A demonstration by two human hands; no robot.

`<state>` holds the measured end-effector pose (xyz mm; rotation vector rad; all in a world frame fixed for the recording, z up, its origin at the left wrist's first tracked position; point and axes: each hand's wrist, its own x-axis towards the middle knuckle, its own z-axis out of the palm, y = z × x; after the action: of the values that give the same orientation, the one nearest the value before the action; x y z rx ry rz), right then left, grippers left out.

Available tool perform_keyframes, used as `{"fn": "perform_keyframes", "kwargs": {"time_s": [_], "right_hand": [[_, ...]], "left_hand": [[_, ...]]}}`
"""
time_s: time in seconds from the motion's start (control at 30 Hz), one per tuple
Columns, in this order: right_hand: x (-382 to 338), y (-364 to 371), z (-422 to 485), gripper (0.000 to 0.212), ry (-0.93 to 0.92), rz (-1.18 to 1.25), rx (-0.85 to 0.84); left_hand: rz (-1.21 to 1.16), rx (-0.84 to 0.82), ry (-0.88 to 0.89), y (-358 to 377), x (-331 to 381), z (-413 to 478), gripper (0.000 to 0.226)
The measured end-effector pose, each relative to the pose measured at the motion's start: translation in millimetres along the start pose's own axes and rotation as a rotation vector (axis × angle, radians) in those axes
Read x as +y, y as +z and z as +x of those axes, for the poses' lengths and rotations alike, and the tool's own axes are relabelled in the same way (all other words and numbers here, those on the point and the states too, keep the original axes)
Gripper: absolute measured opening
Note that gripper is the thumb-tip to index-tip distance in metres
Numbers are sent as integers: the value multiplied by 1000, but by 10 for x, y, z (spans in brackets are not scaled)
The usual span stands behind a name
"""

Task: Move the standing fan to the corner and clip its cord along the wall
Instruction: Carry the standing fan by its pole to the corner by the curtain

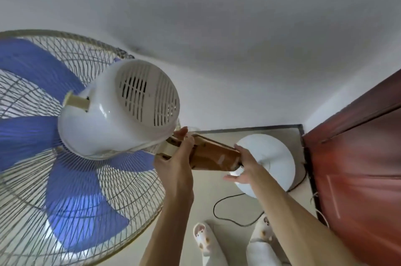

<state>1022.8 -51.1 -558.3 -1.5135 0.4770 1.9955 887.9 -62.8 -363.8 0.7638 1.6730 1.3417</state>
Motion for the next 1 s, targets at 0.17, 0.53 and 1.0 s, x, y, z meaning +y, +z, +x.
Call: {"fn": "perform_keyframes", "kwargs": {"time_s": [0.17,0.53,1.0], "right_hand": [[84,272,129,50,4,166,-48],[565,646,-99,48,-4,162,-147],[1711,2466,-2050,33,-63,34,-179]], "left_hand": [[46,-26,31,-92,-15,72,21],[-150,-52,-93,-714,377,41,29],[-190,-12,68,-2446,2451,217,46]]}}
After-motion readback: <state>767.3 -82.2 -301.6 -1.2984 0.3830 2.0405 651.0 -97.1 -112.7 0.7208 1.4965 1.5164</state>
